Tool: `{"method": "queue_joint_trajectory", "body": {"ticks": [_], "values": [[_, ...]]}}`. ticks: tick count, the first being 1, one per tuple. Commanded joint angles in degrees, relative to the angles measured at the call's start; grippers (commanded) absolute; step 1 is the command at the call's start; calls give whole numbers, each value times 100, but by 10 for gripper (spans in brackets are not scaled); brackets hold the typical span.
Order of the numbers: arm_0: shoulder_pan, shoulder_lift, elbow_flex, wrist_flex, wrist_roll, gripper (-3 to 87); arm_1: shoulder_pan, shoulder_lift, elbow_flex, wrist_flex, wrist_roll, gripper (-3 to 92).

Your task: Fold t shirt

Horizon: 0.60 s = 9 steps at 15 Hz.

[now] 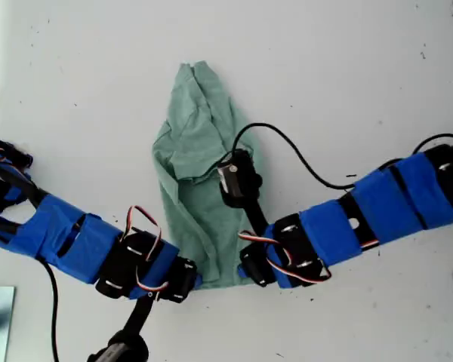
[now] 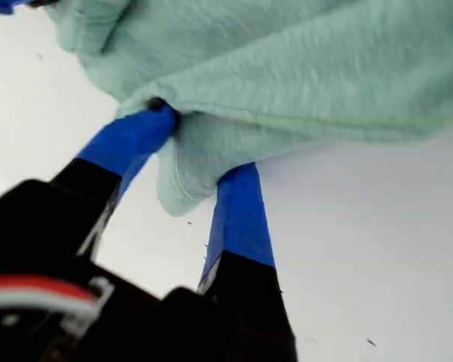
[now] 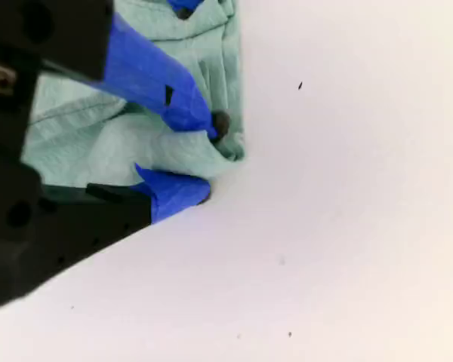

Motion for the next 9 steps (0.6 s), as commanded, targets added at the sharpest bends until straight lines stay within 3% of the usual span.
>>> {"method": "queue_joint_trajectory", "body": {"ticks": [1,5,9], "values": [[26,-35,26,-53,123,-3,-202,-62,18,-26,-18,-2],[88,1854,53,88,756,-3,-316,1608,-343,861,-431,-2],[229,2769,79,88,1063,-3,-422,2839,-369,747,-809,-2]]}}
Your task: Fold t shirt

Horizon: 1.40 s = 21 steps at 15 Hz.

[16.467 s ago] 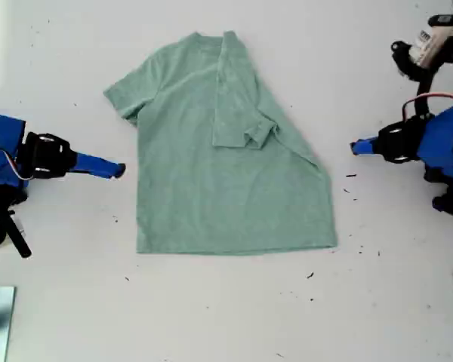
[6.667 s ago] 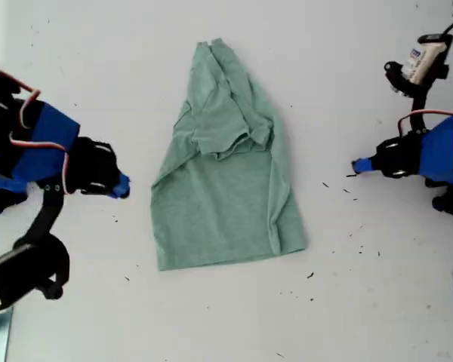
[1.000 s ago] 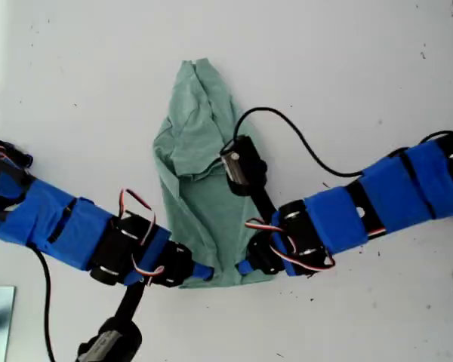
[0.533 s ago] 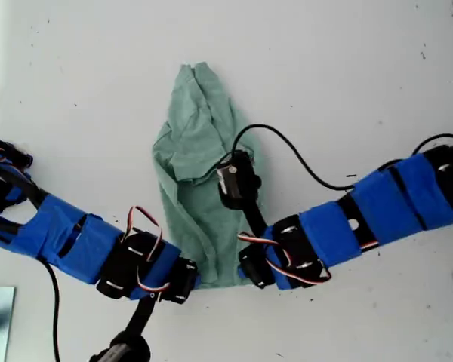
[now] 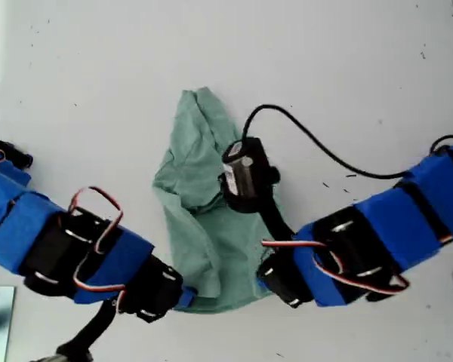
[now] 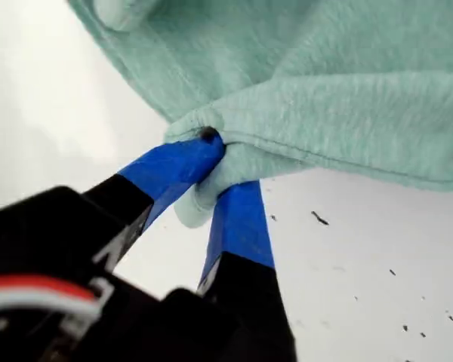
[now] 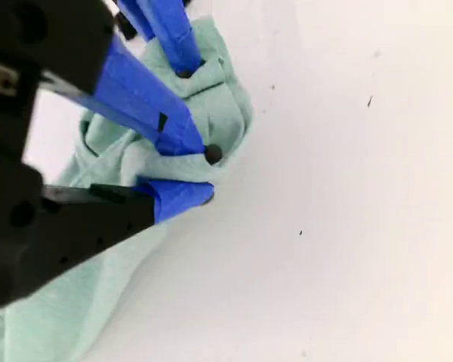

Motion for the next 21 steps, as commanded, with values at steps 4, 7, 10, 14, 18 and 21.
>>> {"method": "queue_joint_trajectory", "body": {"ticks": [4,7,10,14,18,21], "values": [[396,492,-70,-360,-53,-3,-149,642,-202,-352,-132,-2],[-26,853,35,79,53,-3,527,896,167,-404,-712,-2],[-1907,2180,1292,800,932,-3,2443,879,79,-589,-2364,-2],[-3401,3032,2232,580,1723,-3,3542,562,18,-1230,-3067,4],[-4148,4192,3041,88,2276,350,4096,624,-53,-1362,-3806,397],[-5625,5528,4790,-308,2707,347,5019,765,123,-1450,-3850,478]]}}
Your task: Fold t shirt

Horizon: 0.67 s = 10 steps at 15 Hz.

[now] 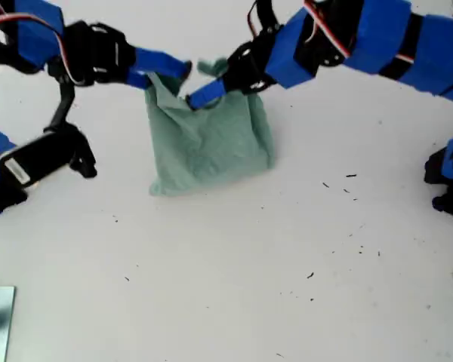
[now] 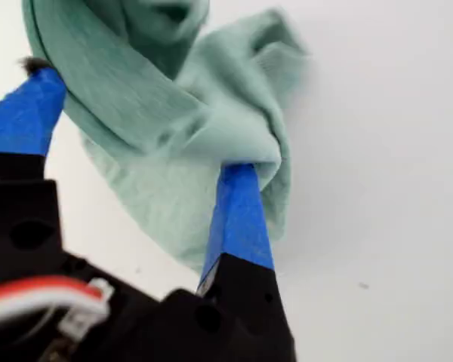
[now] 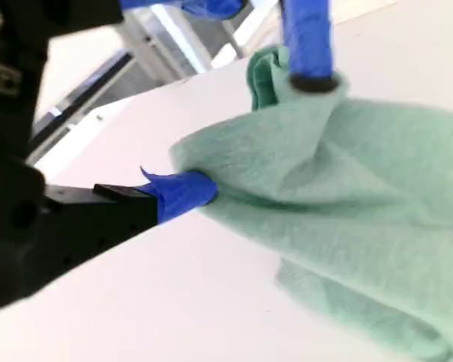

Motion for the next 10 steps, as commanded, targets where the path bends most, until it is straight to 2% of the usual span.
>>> {"method": "queue_joint_trajectory", "body": {"ticks": [1,3,5,6,8,9,10], "values": [[-439,1134,703,-114,53,344,369,545,79,-167,-123,475],[-492,1890,1538,-167,0,339,571,1107,633,-237,-9,397],[-378,2602,2312,-237,-132,333,817,2285,1758,-308,132,390],[-255,3006,2742,-316,-202,327,905,3129,2646,-413,141,353],[193,3762,3806,-642,-554,307,940,5273,5186,-835,369,218],[571,4069,4465,-976,-835,291,914,6460,6486,-967,598,127],[1020,4395,5106,-1354,-1169,269,817,7594,7646,-967,844,79]]}}
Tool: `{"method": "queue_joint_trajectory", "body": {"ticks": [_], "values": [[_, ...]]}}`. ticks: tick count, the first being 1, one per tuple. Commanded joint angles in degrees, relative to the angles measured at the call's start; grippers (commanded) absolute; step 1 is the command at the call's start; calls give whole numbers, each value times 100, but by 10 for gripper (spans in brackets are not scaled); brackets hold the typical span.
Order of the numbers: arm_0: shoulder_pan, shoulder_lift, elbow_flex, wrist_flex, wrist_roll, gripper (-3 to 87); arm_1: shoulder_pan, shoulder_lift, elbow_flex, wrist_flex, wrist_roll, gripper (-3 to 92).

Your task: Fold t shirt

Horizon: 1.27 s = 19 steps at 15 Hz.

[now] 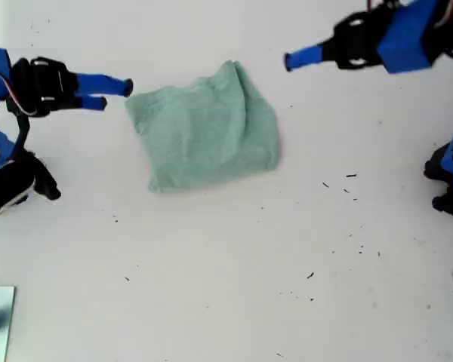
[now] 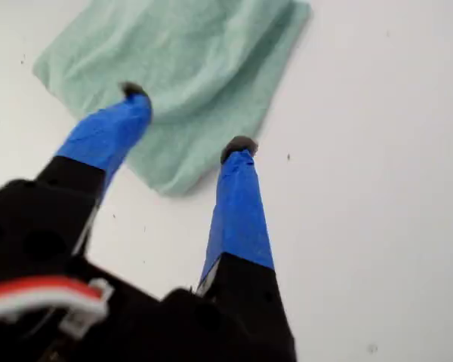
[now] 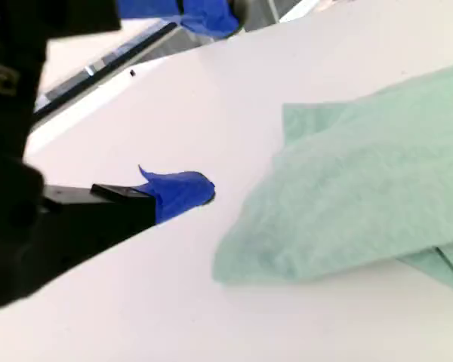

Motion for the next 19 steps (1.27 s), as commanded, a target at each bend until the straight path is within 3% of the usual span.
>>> {"method": "queue_joint_trajectory", "body": {"ticks": [1,3,4,6,7,8,9,10,19], "values": [[1011,896,1266,-861,-712,206,-229,2909,2575,-88,624,53],[1775,2197,2417,-1248,-1389,81,-598,4843,4201,413,1310,37],[1934,2909,2830,-1046,-1512,79,-659,5836,4957,826,1573,37],[2065,4184,3489,-343,-1811,112,-712,5792,5880,1354,2558,28],[2092,4228,3595,0,-2320,120,-879,5687,6003,1327,2522,42],[2109,4280,3489,132,-1705,130,-914,5792,6029,1248,2558,42],[2127,4271,3516,114,-1582,131,-861,5783,6029,1248,1846,44],[2145,4271,3516,114,-1573,132,-844,5783,6029,1248,510,43],[2145,4271,3516,114,-1573,132,-888,5783,5985,1362,536,42]]}}
